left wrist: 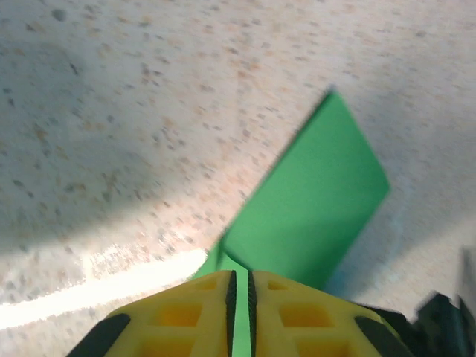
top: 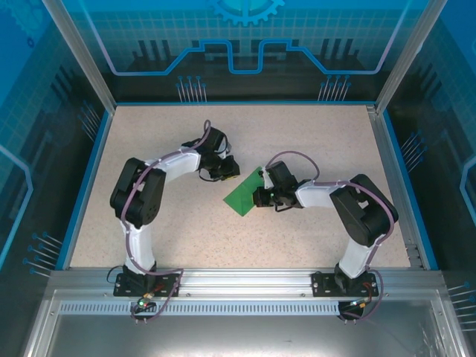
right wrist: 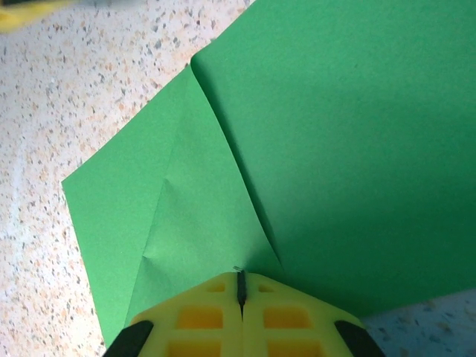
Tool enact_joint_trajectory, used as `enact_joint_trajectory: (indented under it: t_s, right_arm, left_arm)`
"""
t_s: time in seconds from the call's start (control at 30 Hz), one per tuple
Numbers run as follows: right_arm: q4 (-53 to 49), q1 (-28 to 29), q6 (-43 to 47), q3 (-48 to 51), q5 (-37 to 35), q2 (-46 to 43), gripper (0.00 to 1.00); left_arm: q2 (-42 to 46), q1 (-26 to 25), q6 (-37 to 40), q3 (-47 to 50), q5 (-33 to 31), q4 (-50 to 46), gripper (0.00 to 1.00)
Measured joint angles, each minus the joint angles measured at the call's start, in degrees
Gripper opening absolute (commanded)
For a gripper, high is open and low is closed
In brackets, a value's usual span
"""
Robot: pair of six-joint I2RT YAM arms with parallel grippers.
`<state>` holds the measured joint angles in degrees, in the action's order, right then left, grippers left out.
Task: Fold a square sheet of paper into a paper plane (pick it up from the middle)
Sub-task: Fold the triangle a second time at the center of the table.
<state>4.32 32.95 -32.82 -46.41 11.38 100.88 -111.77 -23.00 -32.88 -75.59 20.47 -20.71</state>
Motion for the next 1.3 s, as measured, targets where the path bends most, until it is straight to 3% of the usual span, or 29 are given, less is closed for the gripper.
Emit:
enact_joint_trajectory:
  t_s: [0.37, 0.8, 1.3]
  right_arm:
    - [-0.7, 0.0, 1.2, 0.6, 0.0, -0.8, 0.00]
    - [-0.9, -0.1, 1.1, 0.6, 0.0, -0.8, 0.00]
    - [-0.8, -0.4, -0.2, 0.7, 0.3, -0.7, 0.00]
  left_arm:
    - [3.3, -7.1, 0.2, 7.4, 2.9, 0.0, 0.12]
    - [-0.2, -10.9, 0.4, 9.8, 3.5, 3.2, 0.12]
    - [3.3, -13.4, 1.8, 16.5, 3.8, 10.1, 0.12]
